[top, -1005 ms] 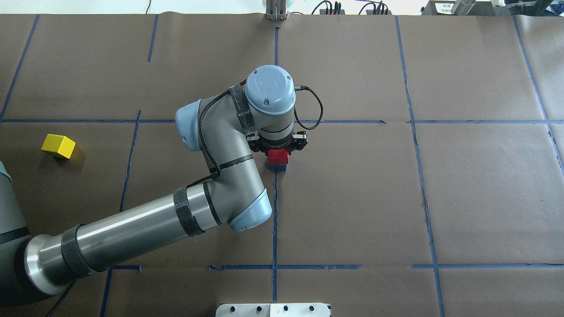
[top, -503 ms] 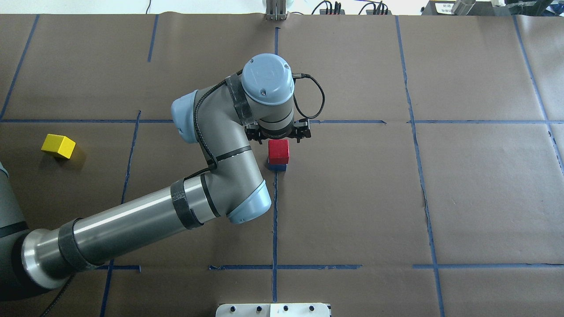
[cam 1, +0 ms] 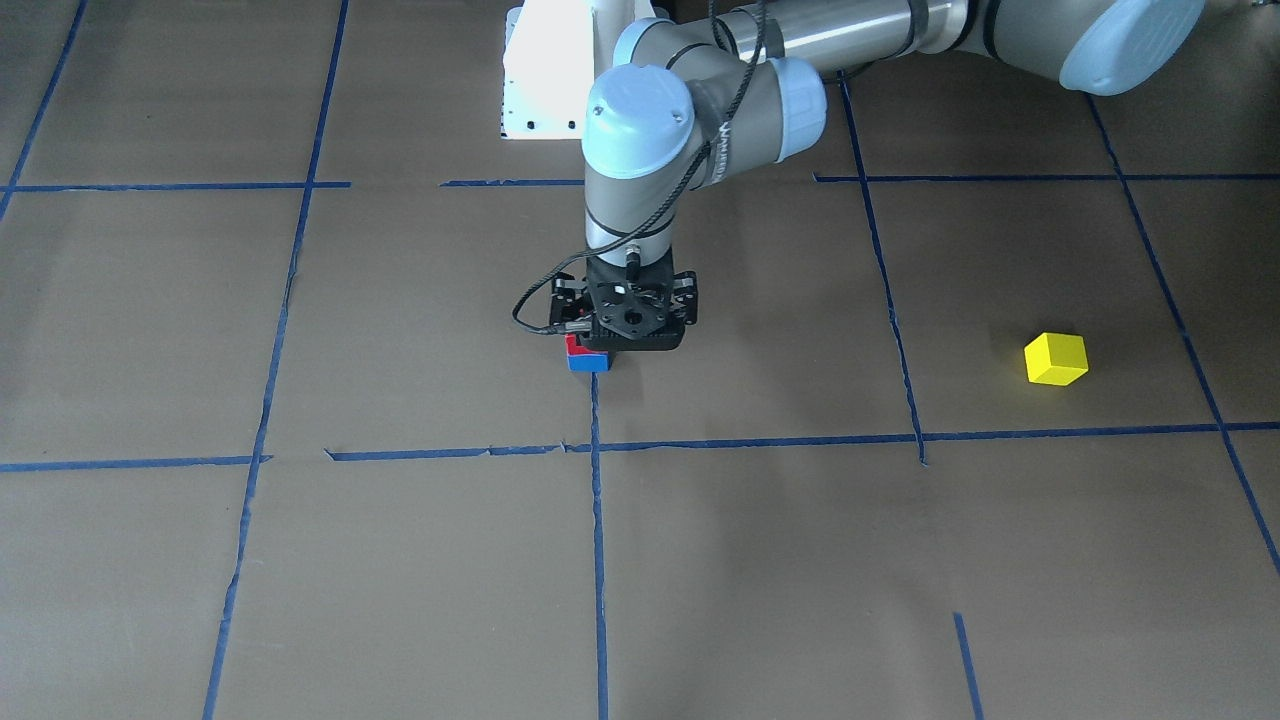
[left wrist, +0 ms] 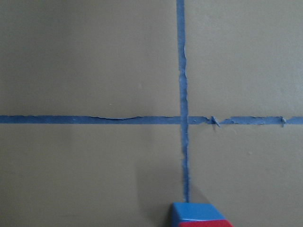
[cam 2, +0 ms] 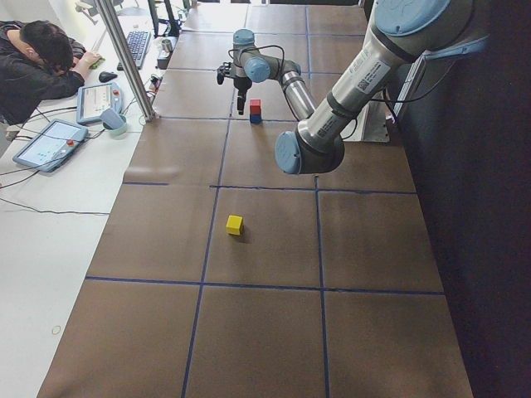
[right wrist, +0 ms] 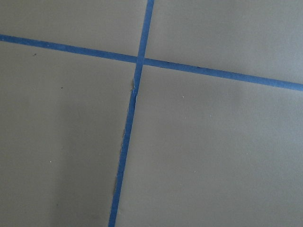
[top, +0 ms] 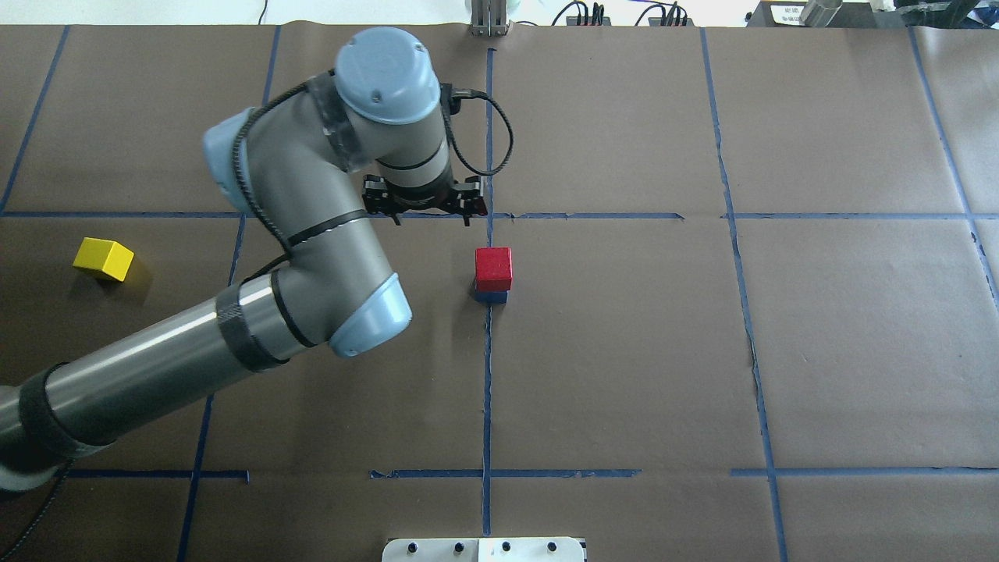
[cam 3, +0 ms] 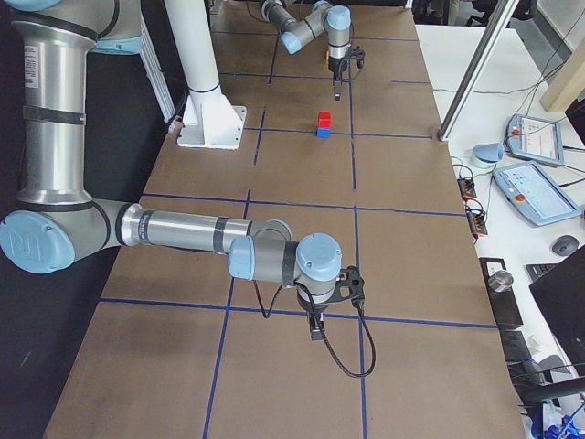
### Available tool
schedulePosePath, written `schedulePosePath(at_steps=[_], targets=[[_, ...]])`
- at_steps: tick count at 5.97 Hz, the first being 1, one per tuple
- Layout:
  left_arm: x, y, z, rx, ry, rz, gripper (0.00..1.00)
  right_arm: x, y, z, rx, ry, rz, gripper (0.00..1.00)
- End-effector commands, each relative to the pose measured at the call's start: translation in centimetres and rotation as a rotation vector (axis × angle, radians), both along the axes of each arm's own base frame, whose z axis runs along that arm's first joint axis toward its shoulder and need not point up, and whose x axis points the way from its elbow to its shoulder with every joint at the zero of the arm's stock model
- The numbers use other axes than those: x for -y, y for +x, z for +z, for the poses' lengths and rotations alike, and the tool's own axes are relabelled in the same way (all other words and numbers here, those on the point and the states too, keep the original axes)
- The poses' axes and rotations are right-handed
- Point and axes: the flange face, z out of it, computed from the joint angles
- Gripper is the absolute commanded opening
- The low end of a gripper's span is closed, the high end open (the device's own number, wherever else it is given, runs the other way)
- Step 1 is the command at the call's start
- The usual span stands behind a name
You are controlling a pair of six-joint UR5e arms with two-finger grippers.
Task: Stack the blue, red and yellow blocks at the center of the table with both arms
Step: 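Move the left gripper back toward the yellow cube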
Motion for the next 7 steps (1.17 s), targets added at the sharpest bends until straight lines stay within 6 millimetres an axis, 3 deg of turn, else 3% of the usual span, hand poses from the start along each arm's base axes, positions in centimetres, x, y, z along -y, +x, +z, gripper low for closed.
schedulePosePath(at_steps=[1, 2, 3, 4, 5, 6, 7], targets=[[0.3, -11.3, 8.8, 0.027, 0.071, 0.075, 1.00, -0.1, 0.0, 0.1, 0.000, -0.009, 0.006, 1.00], [1.0, -17.8, 15.4, 0.037, 0.045, 0.095, 1.00, 0.0, 0.0, -0.1, 0.002, -0.006, 0.007, 1.00], [0.4, -24.0, 24.7, 0.084, 0.091, 0.132, 1.00, 0.0, 0.0, 0.0, 0.002, -0.007, 0.007, 1.00], [-0.5, -26.6, 30.2, 0.082, 0.110, 0.108, 1.00, 0.0, 0.0, 0.0, 0.002, -0.007, 0.007, 1.00], [-2.1, -27.5, 36.3, 0.086, 0.106, 0.110, 1.00, 0.0, 0.0, -0.1, 0.002, -0.005, 0.006, 1.00], [-1.5, -26.9, 40.1, 0.051, 0.129, 0.079, 1.00, 0.0, 0.0, -0.1, 0.002, -0.004, 0.005, 1.00], [-1.1, -26.2, 41.7, 0.032, 0.118, 0.056, 1.00, 0.0, 0.0, -0.1, 0.002, -0.004, 0.005, 1.00]])
